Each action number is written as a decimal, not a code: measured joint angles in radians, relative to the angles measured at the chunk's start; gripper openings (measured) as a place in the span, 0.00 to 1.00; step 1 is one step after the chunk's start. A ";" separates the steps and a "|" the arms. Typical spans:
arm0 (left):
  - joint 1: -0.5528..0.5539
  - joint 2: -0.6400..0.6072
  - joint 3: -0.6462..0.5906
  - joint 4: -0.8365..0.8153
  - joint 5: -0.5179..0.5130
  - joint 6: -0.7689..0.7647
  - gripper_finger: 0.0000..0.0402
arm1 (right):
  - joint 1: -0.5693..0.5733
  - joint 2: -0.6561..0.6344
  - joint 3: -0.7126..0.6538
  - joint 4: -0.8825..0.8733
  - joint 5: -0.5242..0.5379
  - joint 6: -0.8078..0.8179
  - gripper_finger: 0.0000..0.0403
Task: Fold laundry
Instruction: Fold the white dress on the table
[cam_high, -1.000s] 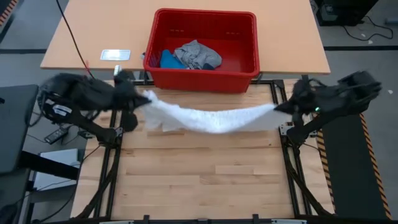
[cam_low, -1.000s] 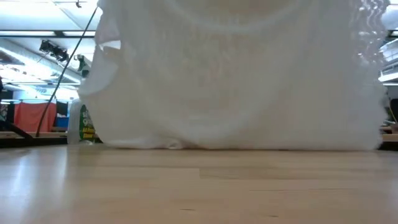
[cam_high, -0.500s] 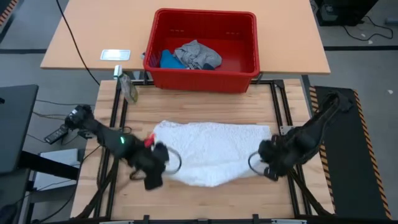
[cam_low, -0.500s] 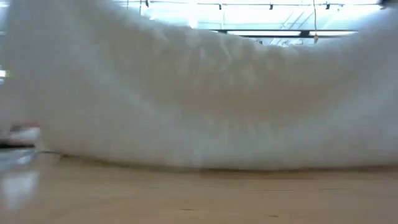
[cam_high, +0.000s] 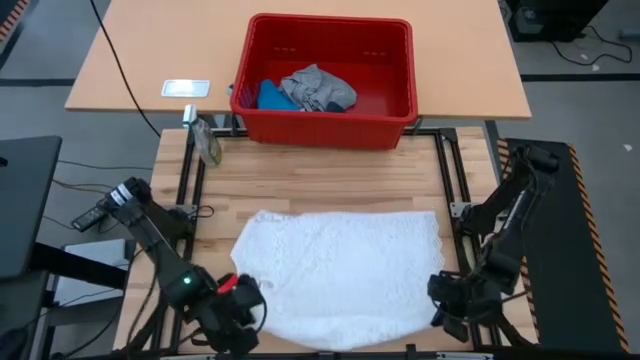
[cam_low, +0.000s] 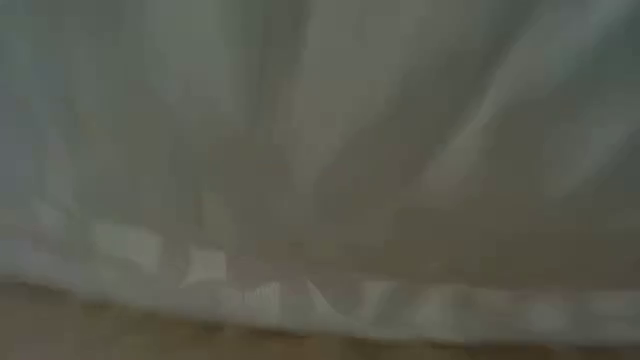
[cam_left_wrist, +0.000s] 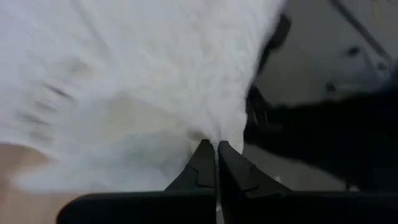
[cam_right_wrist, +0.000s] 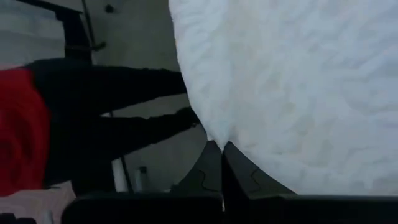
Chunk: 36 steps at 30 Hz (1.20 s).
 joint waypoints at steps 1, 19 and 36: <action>0.000 -0.007 0.022 -0.040 -0.030 -0.001 0.00 | 0.006 -0.012 0.020 -0.042 0.018 0.002 0.00; 0.437 -0.048 -0.057 -0.518 -0.205 0.209 0.00 | -0.293 -0.236 0.034 -0.905 0.277 0.012 0.00; 0.754 -0.045 -0.164 -0.408 -0.171 0.407 0.33 | -0.696 -0.286 -0.111 -0.863 0.279 -0.155 0.41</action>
